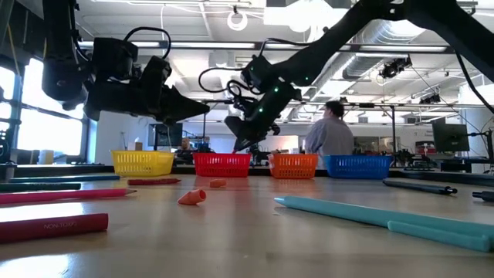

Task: Sort crayons/erasers/pens/pencils in bins
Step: Put the orange eraser into the red basket, then put the top red crayon into the orange basket

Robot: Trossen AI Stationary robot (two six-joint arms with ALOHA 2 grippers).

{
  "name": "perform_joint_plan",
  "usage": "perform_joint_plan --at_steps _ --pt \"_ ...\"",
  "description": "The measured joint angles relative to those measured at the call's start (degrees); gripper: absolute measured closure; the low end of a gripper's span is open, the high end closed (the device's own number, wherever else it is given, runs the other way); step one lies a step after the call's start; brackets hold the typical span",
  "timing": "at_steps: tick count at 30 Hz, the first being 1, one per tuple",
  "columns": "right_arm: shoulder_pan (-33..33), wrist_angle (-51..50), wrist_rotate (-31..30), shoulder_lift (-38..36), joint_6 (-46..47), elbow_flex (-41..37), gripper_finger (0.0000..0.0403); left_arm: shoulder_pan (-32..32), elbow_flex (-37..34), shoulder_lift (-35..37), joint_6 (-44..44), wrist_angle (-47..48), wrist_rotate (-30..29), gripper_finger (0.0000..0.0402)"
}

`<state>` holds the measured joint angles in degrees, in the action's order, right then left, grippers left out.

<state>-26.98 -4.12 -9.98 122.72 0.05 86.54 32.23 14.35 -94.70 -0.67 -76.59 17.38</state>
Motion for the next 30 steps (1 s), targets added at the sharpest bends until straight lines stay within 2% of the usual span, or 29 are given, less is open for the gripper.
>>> perform_joint_plan --at_steps 7,15,19,22,26,28,30 --pt "-0.8 -2.0 0.0 0.0 1.6 0.0 0.0356 0.0 0.0 0.0 0.0 0.1 0.0 0.0401" --pt "-0.8 -2.6 -0.1 0.0 2.5 0.0 0.0297 0.0 0.0 0.0 0.0 -0.1 0.0 0.0401" --pt "-0.8 -4.6 3.2 -1.3 -0.3 0.0 0.0289 0.0 0.5 0.0 0.3 -0.1 0.0 0.0401" --pt "-0.1 -7.3 3.4 -4.9 -2.3 0.0 0.0308 -0.1 0.7 0.0 0.4 0.2 0.3 0.0401" --pt "1.1 -7.6 3.5 -9.6 -4.9 -3.0 0.0363 -0.1 0.7 0.0 0.4 0.8 0.4 0.0401" --pt "1.8 -3.8 3.7 -11.6 -4.6 -7.0 0.0391 -0.1 0.7 0.0 0.4 0.8 0.5 0.0401" --pt "2.4 1.8 3.8 -13.9 -3.8 -12.4 0.0395 -0.1 0.7 0.0 0.4 0.8 0.5 0.0401"
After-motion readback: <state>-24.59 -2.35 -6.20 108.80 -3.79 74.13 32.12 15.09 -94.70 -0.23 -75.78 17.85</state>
